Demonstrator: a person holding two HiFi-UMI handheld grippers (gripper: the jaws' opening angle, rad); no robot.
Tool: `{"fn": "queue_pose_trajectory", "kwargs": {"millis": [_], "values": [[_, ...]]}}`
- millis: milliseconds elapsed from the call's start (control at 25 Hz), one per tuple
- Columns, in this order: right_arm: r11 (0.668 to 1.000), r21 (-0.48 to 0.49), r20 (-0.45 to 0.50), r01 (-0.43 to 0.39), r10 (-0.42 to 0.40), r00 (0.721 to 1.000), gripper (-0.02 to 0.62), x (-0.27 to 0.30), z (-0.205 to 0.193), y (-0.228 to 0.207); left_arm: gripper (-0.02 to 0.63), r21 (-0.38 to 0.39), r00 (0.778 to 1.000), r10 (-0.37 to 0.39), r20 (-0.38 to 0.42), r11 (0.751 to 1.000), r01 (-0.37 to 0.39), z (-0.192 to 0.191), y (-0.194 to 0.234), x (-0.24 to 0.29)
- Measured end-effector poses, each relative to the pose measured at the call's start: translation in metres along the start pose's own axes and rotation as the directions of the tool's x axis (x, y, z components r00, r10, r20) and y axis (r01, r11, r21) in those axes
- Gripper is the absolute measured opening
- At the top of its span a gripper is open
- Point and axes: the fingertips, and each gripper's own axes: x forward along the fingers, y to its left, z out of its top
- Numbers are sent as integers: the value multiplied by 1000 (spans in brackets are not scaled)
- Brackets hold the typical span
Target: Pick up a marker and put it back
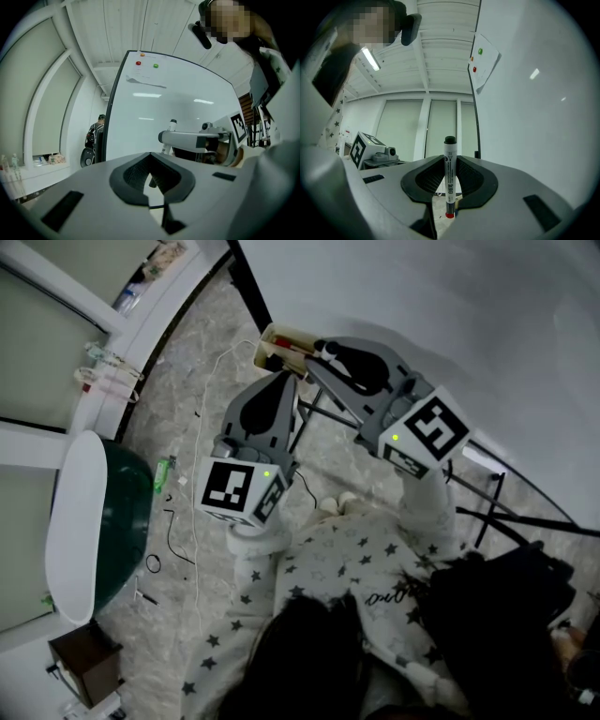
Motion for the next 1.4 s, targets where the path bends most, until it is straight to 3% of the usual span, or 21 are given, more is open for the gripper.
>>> {"fn": "queue_pose_trajectory", "kwargs": {"millis": [1080,1400], "values": [[1000,-19,7,-7,7,1000,83,8,5,-1,2,48,999,46,17,998,-47,9,10,-12],[997,30,71,67,-69,995,84,34,-44,-28,0,10,990,137,27,991,-137,-29,40,-10]]}}
